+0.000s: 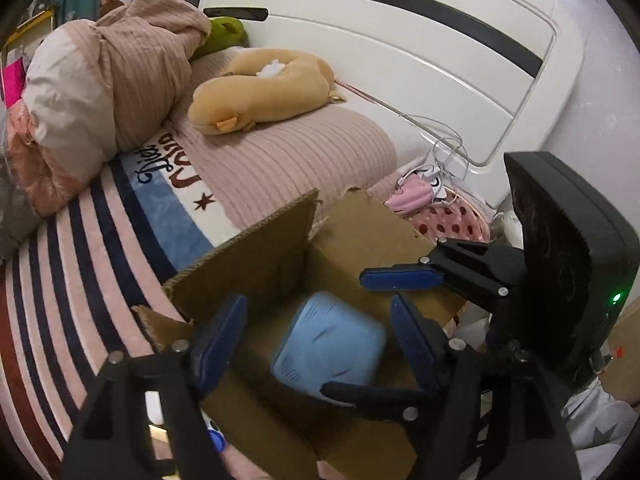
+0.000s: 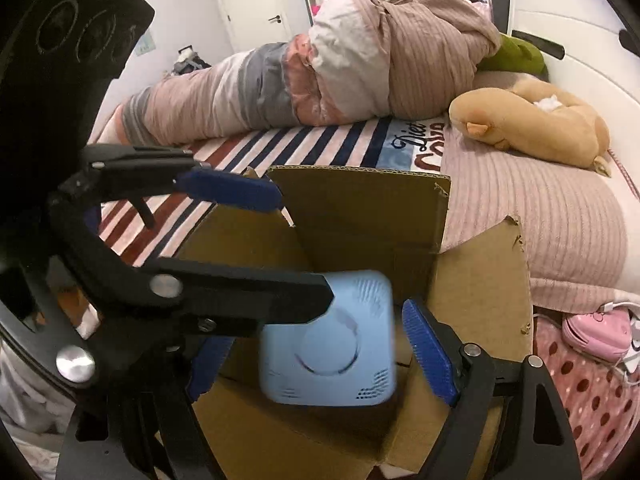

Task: Organize rigid objects
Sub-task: 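Carry the blue device into the cardboard box and open the right gripper, then return the right tool to the items and grasp the pink spray bottle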

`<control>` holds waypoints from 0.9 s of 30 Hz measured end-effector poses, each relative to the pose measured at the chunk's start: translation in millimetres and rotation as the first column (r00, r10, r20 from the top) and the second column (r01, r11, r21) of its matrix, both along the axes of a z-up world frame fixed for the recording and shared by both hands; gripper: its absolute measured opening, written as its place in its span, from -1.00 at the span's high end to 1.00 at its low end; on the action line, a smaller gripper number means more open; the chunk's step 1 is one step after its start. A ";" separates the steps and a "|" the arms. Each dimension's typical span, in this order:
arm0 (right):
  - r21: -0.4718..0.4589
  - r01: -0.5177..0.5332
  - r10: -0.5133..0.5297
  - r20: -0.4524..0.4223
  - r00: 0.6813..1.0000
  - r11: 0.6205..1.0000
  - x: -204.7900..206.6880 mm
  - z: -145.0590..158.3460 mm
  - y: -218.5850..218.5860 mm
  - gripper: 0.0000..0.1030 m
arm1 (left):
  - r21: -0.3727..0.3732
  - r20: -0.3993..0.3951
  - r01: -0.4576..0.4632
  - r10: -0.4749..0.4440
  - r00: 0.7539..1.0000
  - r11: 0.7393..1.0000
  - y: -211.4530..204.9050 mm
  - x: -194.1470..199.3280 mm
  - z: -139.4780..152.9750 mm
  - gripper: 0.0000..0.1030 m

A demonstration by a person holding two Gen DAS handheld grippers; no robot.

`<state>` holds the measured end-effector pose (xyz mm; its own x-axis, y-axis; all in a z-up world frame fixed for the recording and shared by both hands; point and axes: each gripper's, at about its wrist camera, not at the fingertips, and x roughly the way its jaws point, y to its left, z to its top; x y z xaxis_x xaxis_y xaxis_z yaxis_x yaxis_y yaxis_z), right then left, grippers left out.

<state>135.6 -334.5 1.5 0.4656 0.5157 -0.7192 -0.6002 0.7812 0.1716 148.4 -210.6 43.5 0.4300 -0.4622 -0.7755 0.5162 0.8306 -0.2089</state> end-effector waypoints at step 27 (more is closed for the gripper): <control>0.174 -0.002 -0.004 0.036 0.999 0.985 -117.5 1.7 156.9 -0.78 | -0.020 0.169 -0.446 0.442 0.881 0.895 272.2 -140.1 -44.7 -0.58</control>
